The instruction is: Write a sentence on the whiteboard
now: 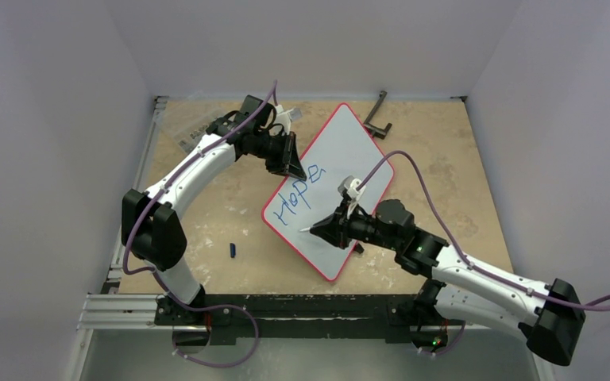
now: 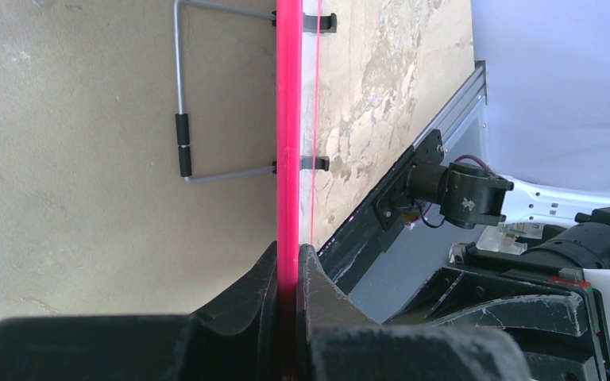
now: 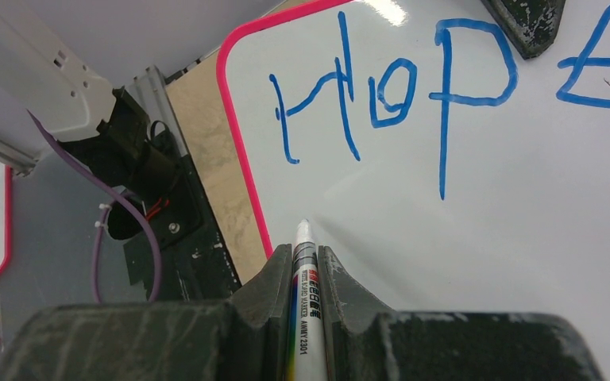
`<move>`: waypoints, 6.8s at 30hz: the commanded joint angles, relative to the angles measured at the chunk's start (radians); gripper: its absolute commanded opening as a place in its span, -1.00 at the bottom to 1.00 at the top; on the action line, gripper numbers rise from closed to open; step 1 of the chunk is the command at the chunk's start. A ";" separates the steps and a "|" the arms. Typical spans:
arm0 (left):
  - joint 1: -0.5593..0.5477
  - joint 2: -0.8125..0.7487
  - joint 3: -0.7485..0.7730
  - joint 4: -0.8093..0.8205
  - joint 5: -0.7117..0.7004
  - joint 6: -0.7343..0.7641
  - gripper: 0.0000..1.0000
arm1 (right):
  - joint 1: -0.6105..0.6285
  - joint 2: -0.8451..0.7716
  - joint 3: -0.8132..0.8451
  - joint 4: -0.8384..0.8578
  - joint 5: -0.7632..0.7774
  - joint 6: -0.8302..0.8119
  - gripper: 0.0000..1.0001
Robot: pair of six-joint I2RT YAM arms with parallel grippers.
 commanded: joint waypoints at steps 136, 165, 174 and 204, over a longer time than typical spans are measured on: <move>0.006 -0.050 0.034 -0.006 -0.103 0.029 -1.00 | 0.019 0.052 -0.022 -0.171 0.268 0.073 -1.00; 0.005 -0.049 0.035 -0.006 -0.100 0.029 -1.00 | 0.018 0.089 0.122 -0.093 0.352 0.088 -1.00; 0.006 -0.048 0.036 -0.005 -0.100 0.029 -1.00 | 0.018 0.123 0.117 -0.085 0.390 0.097 -1.00; 0.005 -0.047 0.036 -0.005 -0.097 0.027 -1.00 | 0.018 0.107 0.092 -0.067 0.310 0.081 -1.00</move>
